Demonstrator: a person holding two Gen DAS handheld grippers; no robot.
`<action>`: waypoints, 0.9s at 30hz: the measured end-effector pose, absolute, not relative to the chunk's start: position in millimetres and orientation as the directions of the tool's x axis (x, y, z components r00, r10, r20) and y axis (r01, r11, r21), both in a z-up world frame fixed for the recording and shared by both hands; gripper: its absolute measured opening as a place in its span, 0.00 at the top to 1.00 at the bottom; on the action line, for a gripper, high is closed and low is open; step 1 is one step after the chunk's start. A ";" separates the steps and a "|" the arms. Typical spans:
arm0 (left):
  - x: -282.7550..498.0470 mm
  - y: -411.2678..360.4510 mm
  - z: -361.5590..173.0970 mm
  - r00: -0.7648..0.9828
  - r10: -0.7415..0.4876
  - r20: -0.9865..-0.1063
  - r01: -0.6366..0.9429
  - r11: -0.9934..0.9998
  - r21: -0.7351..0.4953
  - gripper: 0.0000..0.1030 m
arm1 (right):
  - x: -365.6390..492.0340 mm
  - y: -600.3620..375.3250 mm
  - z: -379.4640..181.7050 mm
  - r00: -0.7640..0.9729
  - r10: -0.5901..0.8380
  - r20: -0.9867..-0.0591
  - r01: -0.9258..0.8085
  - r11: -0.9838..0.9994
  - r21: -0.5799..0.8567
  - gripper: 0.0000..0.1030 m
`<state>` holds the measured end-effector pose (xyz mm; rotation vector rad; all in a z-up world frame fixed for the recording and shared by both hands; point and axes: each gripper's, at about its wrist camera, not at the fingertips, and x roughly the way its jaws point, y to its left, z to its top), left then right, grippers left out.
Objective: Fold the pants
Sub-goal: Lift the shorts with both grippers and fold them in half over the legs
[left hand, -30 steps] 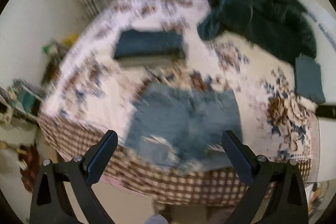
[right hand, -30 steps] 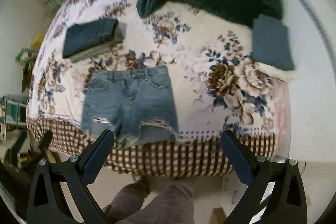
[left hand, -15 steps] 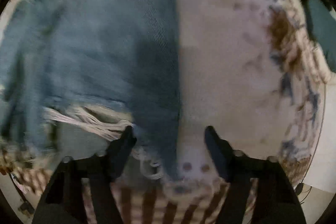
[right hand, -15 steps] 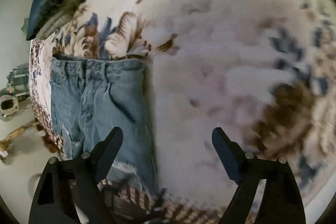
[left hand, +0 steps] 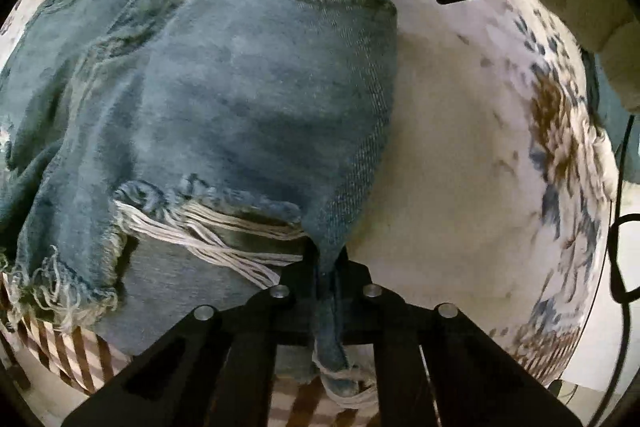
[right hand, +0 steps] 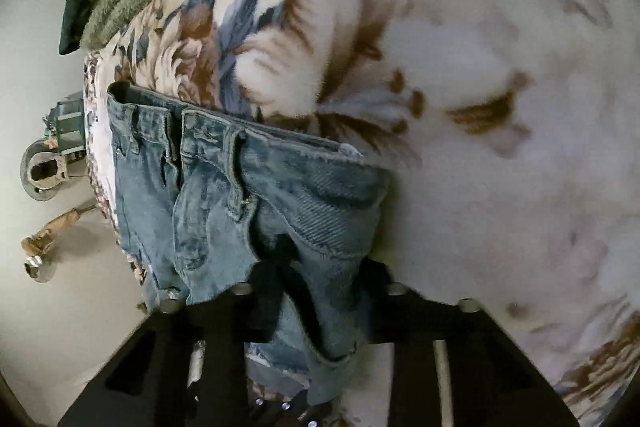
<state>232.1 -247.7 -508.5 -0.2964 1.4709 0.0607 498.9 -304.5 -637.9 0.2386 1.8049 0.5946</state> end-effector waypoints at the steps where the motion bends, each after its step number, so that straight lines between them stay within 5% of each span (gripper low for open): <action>1: 231.5 -244.0 -501.0 0.122 -0.146 -0.982 -0.224 0.959 -0.171 0.97 | 498.7 -302.2 -634.0 -0.308 0.439 -0.844 -0.146 0.855 0.498 0.87; 19: 206.6 -65.7 -384.2 0.365 -0.134 -0.921 -0.410 0.866 -0.288 0.97 | 477.2 -175.3 -459.2 -0.103 0.439 -0.893 -0.349 0.824 0.446 0.95; 27: 199.3 57.9 -402.8 0.361 -0.010 -0.932 -0.519 0.828 -0.210 0.97 | 474.0 -32.5 -469.2 -0.110 0.398 -0.911 -0.416 0.814 0.406 0.95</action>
